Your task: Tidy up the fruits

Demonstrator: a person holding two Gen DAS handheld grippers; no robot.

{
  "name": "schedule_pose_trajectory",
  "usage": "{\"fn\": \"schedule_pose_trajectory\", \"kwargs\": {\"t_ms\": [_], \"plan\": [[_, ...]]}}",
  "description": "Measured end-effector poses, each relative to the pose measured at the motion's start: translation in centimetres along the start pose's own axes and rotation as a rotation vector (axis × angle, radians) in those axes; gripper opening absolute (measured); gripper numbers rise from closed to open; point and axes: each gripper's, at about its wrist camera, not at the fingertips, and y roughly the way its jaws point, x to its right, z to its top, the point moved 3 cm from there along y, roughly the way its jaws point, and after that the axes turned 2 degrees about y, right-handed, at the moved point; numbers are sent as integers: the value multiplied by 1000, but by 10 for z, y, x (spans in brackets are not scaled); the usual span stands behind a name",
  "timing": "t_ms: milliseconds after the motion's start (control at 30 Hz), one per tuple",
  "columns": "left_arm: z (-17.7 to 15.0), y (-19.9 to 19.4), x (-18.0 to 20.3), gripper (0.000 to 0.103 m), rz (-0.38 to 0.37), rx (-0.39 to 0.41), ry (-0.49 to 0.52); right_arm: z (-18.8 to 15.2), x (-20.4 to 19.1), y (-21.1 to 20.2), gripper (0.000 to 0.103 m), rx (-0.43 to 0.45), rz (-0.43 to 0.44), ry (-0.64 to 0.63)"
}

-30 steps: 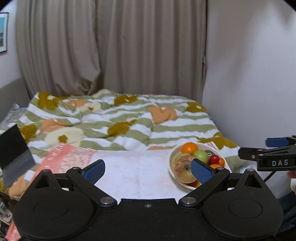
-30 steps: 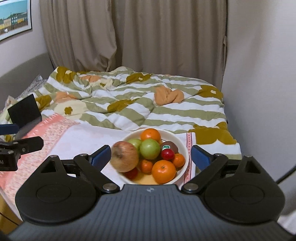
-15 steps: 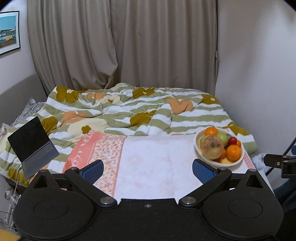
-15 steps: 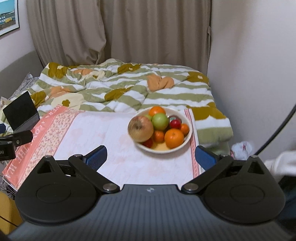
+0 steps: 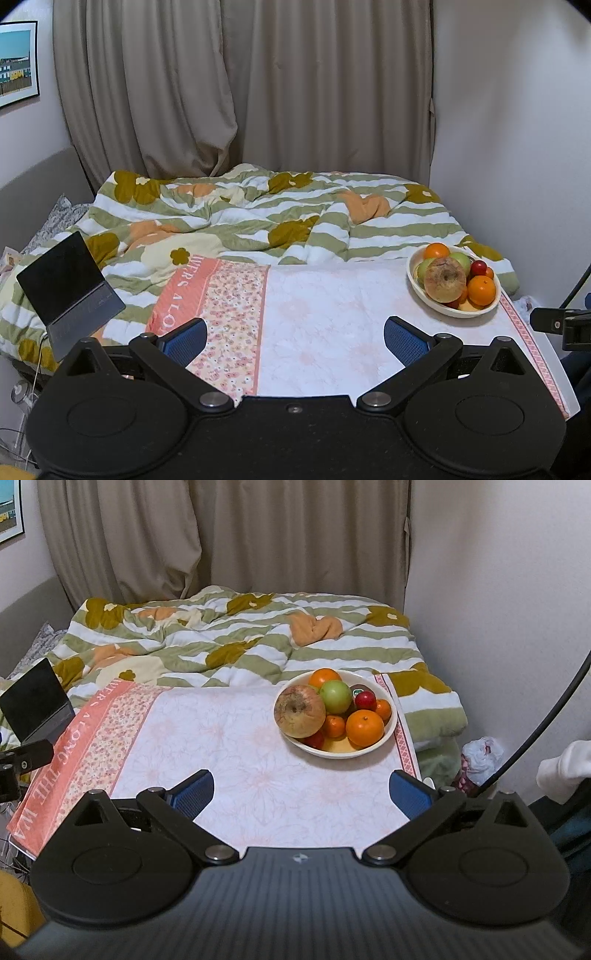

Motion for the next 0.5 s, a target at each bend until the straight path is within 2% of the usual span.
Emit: {"fn": "schedule_pose_trajectory", "kwargs": {"t_ms": [500], "plan": [[1,7,-2,103,-22,1,3,0,-4,7,103,-19,-17,5]]}}
